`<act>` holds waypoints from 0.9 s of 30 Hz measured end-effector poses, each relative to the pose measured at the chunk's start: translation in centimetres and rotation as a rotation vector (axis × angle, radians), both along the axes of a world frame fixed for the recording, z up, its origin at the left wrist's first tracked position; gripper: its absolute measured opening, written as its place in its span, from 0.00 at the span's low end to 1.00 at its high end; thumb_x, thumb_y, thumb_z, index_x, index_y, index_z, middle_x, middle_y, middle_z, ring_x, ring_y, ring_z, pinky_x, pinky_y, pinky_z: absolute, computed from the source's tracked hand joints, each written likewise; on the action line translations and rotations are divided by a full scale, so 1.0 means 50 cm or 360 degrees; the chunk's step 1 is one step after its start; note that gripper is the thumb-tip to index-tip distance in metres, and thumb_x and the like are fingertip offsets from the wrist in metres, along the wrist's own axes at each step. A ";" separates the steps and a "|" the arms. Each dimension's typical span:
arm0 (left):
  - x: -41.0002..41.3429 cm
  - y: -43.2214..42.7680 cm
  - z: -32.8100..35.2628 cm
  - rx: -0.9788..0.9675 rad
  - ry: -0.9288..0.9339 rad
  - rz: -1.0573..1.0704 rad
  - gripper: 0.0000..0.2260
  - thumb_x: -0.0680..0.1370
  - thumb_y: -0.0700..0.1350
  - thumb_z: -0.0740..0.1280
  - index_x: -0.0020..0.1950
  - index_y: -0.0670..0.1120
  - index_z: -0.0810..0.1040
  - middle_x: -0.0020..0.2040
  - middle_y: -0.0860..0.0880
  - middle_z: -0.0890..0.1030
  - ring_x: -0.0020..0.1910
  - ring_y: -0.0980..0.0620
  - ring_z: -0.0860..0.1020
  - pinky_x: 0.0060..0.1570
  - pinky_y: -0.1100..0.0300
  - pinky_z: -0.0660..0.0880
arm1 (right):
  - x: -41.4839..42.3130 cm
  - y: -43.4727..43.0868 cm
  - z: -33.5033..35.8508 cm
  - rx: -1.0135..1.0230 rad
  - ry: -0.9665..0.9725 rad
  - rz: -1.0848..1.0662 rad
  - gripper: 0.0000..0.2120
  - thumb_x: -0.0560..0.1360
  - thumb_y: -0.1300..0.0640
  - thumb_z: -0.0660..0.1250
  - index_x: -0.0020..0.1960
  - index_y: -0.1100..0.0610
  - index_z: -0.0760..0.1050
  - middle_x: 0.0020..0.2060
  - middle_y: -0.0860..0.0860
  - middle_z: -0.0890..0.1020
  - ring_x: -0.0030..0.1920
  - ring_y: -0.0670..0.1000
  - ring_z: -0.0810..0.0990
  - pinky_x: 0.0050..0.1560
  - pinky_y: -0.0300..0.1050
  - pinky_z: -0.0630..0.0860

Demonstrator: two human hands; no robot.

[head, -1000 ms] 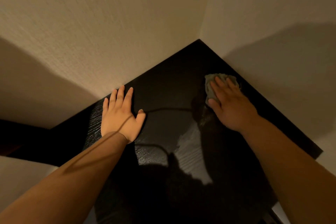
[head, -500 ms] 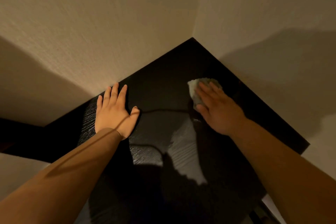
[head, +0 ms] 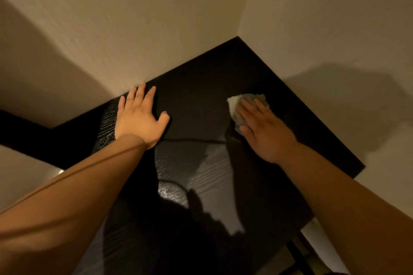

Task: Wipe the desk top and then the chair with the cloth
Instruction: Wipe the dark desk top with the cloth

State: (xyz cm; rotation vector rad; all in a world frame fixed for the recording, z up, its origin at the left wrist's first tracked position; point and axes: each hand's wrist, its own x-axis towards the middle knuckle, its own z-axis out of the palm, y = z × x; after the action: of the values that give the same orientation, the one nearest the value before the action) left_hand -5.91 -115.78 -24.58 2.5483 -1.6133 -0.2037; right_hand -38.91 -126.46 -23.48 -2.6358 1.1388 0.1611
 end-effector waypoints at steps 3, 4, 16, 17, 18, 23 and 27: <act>-0.005 0.006 0.003 -0.0043 0.0011 0.0024 0.33 0.81 0.61 0.58 0.84 0.52 0.60 0.85 0.47 0.57 0.84 0.45 0.52 0.83 0.45 0.48 | -0.035 -0.061 -0.006 -0.0011 0.0047 -0.0333 0.32 0.83 0.40 0.41 0.84 0.53 0.48 0.83 0.51 0.48 0.82 0.58 0.45 0.81 0.57 0.47; -0.008 0.008 0.004 -0.0057 0.0012 0.0036 0.32 0.81 0.60 0.58 0.84 0.52 0.61 0.85 0.47 0.58 0.84 0.45 0.53 0.83 0.45 0.49 | -0.032 -0.063 -0.011 -0.0013 0.0070 -0.0449 0.31 0.84 0.41 0.41 0.84 0.53 0.46 0.83 0.52 0.47 0.82 0.58 0.44 0.81 0.57 0.46; -0.157 0.224 0.020 0.0092 0.0108 -0.0074 0.33 0.78 0.61 0.55 0.83 0.52 0.63 0.85 0.45 0.58 0.83 0.40 0.55 0.82 0.42 0.52 | 0.000 0.123 -0.008 0.0018 0.0052 0.0296 0.33 0.81 0.43 0.43 0.82 0.56 0.58 0.81 0.56 0.59 0.81 0.62 0.55 0.79 0.66 0.55; -0.169 0.252 0.019 0.0111 0.0102 -0.0102 0.33 0.79 0.60 0.55 0.83 0.52 0.62 0.85 0.45 0.58 0.83 0.40 0.55 0.82 0.42 0.52 | -0.015 0.093 -0.006 0.0006 0.0047 0.0139 0.33 0.81 0.42 0.43 0.81 0.56 0.59 0.81 0.57 0.61 0.81 0.62 0.56 0.78 0.66 0.57; -0.181 0.279 0.017 0.0135 0.0083 -0.0134 0.33 0.79 0.60 0.54 0.84 0.51 0.61 0.85 0.45 0.58 0.84 0.40 0.54 0.82 0.42 0.52 | -0.034 0.069 -0.003 0.0008 0.0049 -0.0060 0.34 0.80 0.40 0.43 0.81 0.56 0.59 0.80 0.57 0.61 0.81 0.61 0.57 0.78 0.64 0.56; -0.202 0.341 0.005 0.0138 0.0019 -0.0159 0.33 0.80 0.60 0.55 0.85 0.53 0.57 0.86 0.47 0.54 0.85 0.43 0.50 0.83 0.44 0.48 | -0.004 0.095 0.005 -0.0047 0.0079 -0.0465 0.32 0.84 0.41 0.40 0.83 0.55 0.48 0.83 0.56 0.50 0.81 0.66 0.48 0.80 0.64 0.46; -0.200 0.333 0.002 0.0120 -0.0005 -0.0158 0.34 0.79 0.60 0.56 0.85 0.55 0.56 0.86 0.47 0.54 0.85 0.43 0.50 0.82 0.44 0.48 | 0.072 0.223 0.011 0.0066 0.0026 -0.0081 0.31 0.82 0.42 0.39 0.83 0.49 0.42 0.83 0.48 0.42 0.81 0.59 0.37 0.80 0.56 0.36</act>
State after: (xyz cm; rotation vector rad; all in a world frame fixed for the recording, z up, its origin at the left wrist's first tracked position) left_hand -15.91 -99.12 -24.46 2.5254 -1.7677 -0.2753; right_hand -35.32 -115.29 -22.96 -2.5717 1.1935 0.1941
